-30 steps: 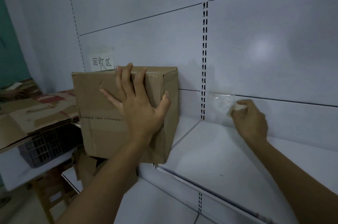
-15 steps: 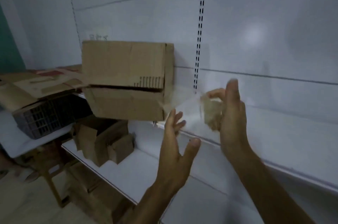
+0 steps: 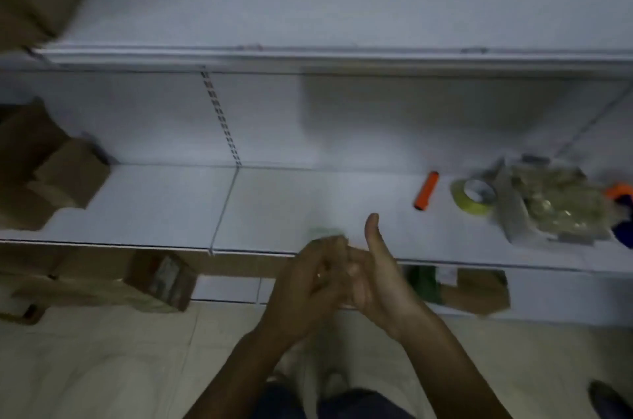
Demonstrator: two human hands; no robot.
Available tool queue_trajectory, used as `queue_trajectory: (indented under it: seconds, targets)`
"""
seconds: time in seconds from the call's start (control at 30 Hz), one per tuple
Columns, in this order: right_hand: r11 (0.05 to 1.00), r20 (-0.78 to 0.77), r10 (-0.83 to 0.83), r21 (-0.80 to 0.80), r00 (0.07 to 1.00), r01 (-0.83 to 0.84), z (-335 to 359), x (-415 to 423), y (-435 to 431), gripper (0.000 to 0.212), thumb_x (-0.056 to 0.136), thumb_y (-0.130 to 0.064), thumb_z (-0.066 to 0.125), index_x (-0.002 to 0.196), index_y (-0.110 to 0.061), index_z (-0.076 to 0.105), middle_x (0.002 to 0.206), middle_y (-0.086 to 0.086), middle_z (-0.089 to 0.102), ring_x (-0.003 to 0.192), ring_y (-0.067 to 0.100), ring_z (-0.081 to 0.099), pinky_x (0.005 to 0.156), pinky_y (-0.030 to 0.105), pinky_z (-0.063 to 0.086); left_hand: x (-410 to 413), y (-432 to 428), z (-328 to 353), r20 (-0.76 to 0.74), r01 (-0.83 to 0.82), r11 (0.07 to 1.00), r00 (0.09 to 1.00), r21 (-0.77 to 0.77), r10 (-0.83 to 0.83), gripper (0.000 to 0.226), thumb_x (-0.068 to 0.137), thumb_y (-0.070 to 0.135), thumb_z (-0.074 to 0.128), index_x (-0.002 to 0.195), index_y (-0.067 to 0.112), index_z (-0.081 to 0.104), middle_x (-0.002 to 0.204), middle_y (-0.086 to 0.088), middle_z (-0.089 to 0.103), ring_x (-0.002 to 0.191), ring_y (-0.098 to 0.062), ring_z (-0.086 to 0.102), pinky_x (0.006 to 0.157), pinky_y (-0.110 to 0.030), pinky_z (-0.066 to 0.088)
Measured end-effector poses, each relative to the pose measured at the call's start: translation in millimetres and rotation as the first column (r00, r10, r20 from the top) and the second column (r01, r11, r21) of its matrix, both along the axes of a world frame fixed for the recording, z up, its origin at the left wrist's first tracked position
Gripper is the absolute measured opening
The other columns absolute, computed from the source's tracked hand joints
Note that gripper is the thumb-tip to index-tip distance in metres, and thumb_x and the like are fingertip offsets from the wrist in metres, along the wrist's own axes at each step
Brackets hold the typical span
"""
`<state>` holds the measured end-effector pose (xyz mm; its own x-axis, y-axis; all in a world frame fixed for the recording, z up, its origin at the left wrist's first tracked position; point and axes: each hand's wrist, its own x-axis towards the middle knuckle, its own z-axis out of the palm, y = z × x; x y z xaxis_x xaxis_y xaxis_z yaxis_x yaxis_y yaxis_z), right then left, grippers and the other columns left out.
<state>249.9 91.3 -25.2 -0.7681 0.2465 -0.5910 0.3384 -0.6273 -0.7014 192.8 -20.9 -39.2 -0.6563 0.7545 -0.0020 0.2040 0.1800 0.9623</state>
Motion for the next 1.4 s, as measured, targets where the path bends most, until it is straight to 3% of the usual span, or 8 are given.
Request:
queue_trajectory:
  seconds: [0.2,0.57,0.63,0.7,0.8,0.9,1.17,1.4]
  targets:
    - [0.776,-0.022,-0.229,0.6,0.973,0.196,-29.5,41.9,8.9,0.027,0.088,-0.048,0.05,0.106,-0.03,0.059,0.098,0.005,0.07,0.074,0.01,0.069,0.064,0.018,0.054,-34.0,-3.9,-10.4,0.897,-0.348,0.92,0.442,0.182,-0.01,0.047,0.084,0.023,0.066,0.13,0.021,0.053,0.12,-0.015,0.066,0.113,-0.035,0.061,0.099,-0.046,0.046]
    - [0.071,0.003,0.092,0.997,0.996,-0.01,-74.1,36.7,-19.2,0.054,0.089,-0.056,0.051,0.129,-0.02,0.054,0.13,0.002,0.058,0.118,0.015,0.053,0.1,0.035,0.045,-15.1,24.1,-33.8,0.977,-0.169,0.985,0.215,0.042,-0.004,0.025,0.089,0.017,0.046,0.103,0.006,0.064,0.095,-0.017,0.067,0.074,-0.024,0.068,0.061,-0.027,0.057]
    - [0.214,-0.014,0.049,0.977,0.999,0.003,-82.4,35.7,-12.5,0.054,0.091,-0.056,0.047,0.126,-0.016,0.054,0.124,0.001,0.061,0.113,0.013,0.056,0.097,0.039,0.048,-17.2,40.5,-27.3,0.966,-0.098,0.994,0.257,0.046,-0.019,0.045,0.098,0.043,0.04,0.114,0.009,0.065,0.101,-0.013,0.071,0.088,-0.026,0.07,0.095,-0.038,0.051]
    - [0.384,-0.079,-0.007,0.92,0.997,0.076,-89.4,38.3,6.3,0.046,0.09,-0.046,0.056,0.125,-0.015,0.055,0.121,-0.001,0.062,0.11,0.011,0.057,0.095,0.039,0.049,1.1,52.2,-16.7,0.551,-0.024,0.994,0.831,-0.103,0.077,0.067,0.103,0.038,0.006,0.127,0.0,0.056,0.125,-0.024,0.06,0.117,-0.033,0.059,0.118,-0.032,-0.007]
    - [0.405,-0.143,-0.086,0.899,0.986,0.166,-94.9,45.0,50.3,0.034,0.089,-0.037,0.061,0.119,-0.022,0.055,0.12,-0.004,0.061,0.111,0.001,0.055,0.096,0.029,0.048,15.7,91.4,-20.9,0.905,-0.065,0.989,0.398,-0.134,0.149,0.051,0.103,0.005,-0.006,0.135,-0.025,0.02,0.147,-0.034,0.019,0.136,-0.01,0.038,0.104,0.003,-0.001]
    - [0.368,-0.187,-0.174,0.898,0.967,0.24,-86.9,61.5,109.8,0.042,0.089,-0.048,0.054,0.122,-0.022,0.057,0.118,-0.004,0.064,0.109,0.003,0.059,0.096,0.025,0.048,24.7,133.5,-33.0,0.952,-0.026,0.999,0.305,-0.03,0.036,0.06,0.099,0.047,0.024,0.133,0.006,0.05,0.136,-0.014,0.054,0.126,-0.025,0.05,0.112,-0.035,0.026]
    - [0.32,-0.088,-0.41,0.918,0.908,0.233,-85.5,144.2,314.9,0.023,0.097,-0.037,0.048,0.111,-0.021,0.056,0.083,-0.009,0.064,0.073,-0.005,0.06,0.065,0.021,0.045,84.7,262.6,-39.7,0.874,0.036,0.996,0.483,-0.084,0.056,0.042,0.098,0.045,0.032,0.126,0.023,0.054,0.117,0.001,0.069,0.112,-0.018,0.061,0.101,-0.037,0.04]
    - [0.158,0.175,-0.366,0.98,0.914,-0.124,-113.0,175.6,416.3,0.051,0.088,-0.042,0.063,0.123,-0.007,0.049,0.113,0.003,0.056,0.091,0.015,0.059,0.077,0.029,0.048,114.9,307.6,-48.6,0.943,-0.223,0.959,0.241,-0.176,0.229,0.038,0.099,0.038,0.039,0.124,0.015,0.057,0.114,-0.006,0.069,0.105,-0.021,0.063,0.087,-0.035,0.045]
